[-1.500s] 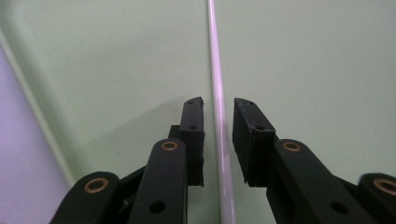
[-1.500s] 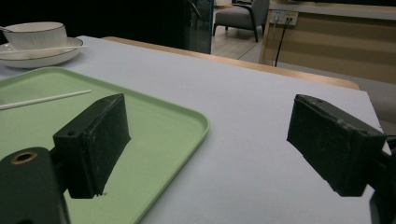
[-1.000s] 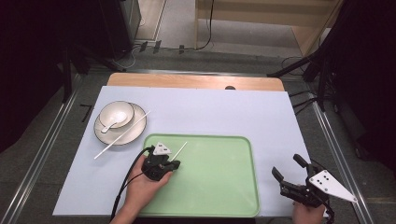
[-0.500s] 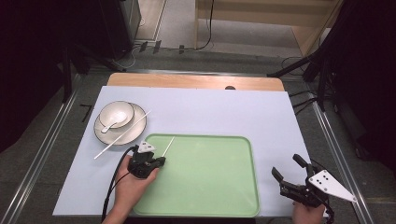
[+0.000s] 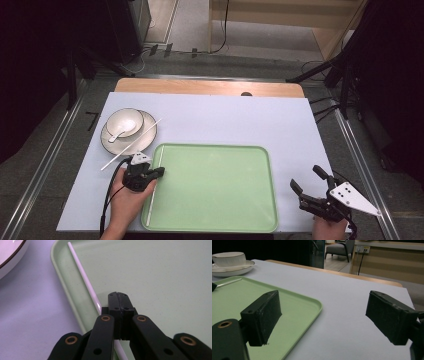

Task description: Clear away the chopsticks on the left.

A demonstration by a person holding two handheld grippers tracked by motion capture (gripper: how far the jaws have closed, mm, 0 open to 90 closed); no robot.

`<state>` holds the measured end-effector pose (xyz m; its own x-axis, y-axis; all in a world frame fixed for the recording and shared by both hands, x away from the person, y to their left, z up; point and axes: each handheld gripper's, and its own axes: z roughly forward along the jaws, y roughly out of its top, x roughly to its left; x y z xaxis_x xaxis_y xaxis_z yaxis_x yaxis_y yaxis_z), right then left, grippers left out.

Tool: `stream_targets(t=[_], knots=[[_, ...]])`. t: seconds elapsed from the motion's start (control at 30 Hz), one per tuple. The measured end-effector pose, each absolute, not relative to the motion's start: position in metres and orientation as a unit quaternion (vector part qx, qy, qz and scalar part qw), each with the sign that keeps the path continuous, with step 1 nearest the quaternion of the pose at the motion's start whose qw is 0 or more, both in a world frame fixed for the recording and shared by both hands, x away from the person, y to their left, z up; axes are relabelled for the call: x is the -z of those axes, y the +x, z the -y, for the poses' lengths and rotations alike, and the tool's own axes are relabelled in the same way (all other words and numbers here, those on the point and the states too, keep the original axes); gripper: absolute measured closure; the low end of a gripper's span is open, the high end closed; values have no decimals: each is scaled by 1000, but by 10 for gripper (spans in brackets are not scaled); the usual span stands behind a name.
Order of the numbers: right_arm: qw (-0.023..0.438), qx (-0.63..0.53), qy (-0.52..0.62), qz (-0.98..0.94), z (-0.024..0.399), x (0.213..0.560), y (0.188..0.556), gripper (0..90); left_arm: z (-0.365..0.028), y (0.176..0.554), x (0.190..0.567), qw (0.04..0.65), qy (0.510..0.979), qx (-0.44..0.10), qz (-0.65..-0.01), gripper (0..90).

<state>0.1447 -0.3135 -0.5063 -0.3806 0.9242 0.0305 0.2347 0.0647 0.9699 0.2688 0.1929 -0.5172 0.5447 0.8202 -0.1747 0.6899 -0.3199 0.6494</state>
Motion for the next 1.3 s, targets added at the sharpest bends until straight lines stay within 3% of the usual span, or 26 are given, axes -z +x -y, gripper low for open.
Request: stream_targets(t=[0.27, 0.47, 0.87, 1.3], knots=[[332, -518, 446, -650, 314, 507, 145, 130, -192, 268, 517, 347, 812, -101, -458, 899], [333, -517, 446, -650, 314, 507, 145, 130, -190, 266, 517, 355, 818, -100, -441, 764], [332, -519, 447, -648, 315, 507, 145, 130, -215, 269, 499, 379, 809, -138, -429, 616], [331, -518, 446, -651, 314, 508, 145, 130, -261, 290, 479, 359, 791, -192, -456, 587]])
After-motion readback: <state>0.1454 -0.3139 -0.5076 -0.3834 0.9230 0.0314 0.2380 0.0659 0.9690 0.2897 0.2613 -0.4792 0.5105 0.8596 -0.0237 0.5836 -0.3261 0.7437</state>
